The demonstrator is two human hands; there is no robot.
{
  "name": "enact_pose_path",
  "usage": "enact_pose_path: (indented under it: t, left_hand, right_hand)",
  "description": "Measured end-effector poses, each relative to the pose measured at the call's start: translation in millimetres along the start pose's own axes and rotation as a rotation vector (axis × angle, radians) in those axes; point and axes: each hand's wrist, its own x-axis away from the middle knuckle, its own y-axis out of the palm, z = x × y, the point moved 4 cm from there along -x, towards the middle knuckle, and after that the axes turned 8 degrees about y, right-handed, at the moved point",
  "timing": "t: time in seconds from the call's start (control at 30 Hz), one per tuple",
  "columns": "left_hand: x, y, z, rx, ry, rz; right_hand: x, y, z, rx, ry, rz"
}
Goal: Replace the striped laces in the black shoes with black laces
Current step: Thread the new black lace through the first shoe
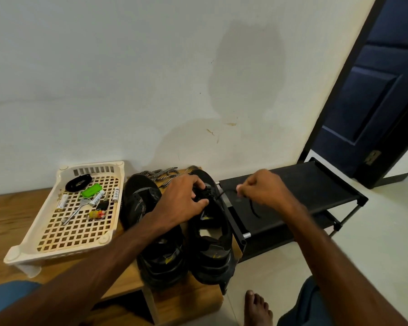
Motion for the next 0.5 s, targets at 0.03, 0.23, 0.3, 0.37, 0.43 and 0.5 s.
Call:
enact_pose_path:
  t: [0.03,0.23,0.3,0.37,0.43,0.5]
  left_hand:
    - [0,-2,1,0.003,0.004,-0.001]
    - [-1,-21,22,0.339,-0.017,0.109]
    - [-1,-20,32,0.549,-0.044,0.011]
    - [0,-18,38,0.590,-0.013,-0.058]
    - [-1,-19,38,0.589,0.013,-0.082]
    - [-3,-24,32,0.608,-0.003,-0.077]
  right_hand:
    - [1,3,1,0.032,0.024,-0.033]
    - [5,-2,-8,-0.530,-0.045,-0.086]
    - [8,2,-14,-0.749,-0.024,-0.262]
    - [9,3,-17,-0.820,-0.028,-0.296]
    - [8,1,-18,-0.851,-0.030,-0.225]
    - [5,-5,-13,-0.832,-0.027,-0.080]
